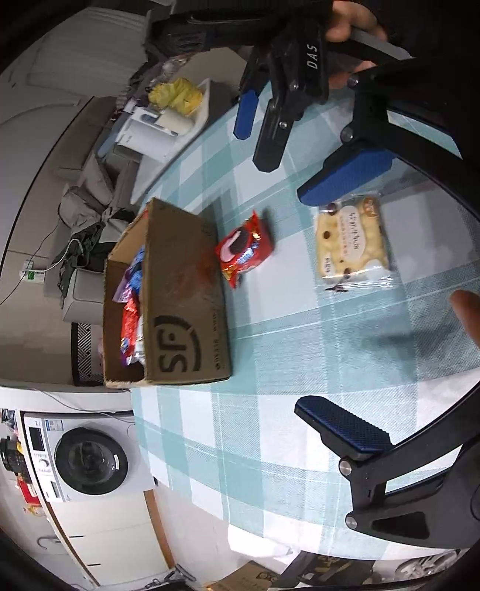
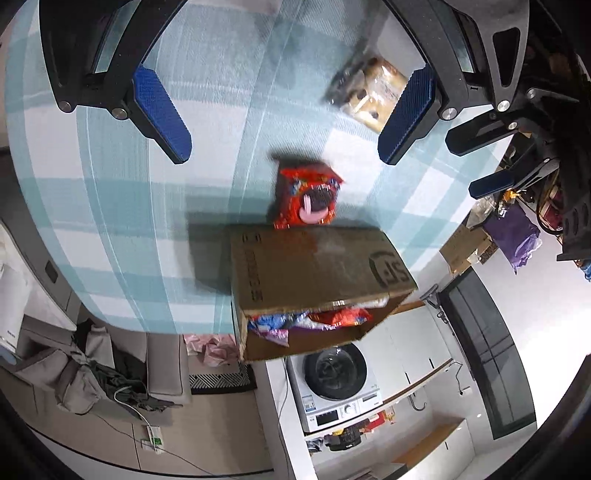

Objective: Organize snacks
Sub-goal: 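Withdraw both grippers from the box toward the remaining packs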

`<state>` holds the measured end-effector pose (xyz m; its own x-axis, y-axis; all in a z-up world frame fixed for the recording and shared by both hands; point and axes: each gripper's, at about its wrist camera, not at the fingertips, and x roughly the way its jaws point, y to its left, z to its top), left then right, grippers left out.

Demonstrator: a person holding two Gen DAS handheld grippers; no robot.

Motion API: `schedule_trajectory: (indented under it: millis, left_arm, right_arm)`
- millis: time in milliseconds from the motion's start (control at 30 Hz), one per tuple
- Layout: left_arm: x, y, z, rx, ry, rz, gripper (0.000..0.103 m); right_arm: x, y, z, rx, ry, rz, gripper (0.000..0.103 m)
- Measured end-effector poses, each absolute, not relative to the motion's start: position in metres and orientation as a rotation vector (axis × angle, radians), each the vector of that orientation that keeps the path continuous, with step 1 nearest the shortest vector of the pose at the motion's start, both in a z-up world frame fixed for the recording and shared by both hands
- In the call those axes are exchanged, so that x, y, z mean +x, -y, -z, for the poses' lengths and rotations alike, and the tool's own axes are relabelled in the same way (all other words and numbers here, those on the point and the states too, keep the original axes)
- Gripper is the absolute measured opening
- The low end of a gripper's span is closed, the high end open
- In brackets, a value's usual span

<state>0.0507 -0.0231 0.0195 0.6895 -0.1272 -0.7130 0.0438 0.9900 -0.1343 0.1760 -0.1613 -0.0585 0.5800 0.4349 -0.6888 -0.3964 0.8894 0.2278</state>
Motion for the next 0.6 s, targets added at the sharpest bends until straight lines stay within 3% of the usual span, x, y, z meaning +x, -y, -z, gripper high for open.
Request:
schedule_trajectory:
  millis: [600]
  left_arm:
    - [0.059, 0.071, 0.038, -0.060, -0.954, 0.148, 0.102]
  right_arm:
    - [0.179, 0.172, 0.083, 0.057, -0.872, -0.442, 0.103]
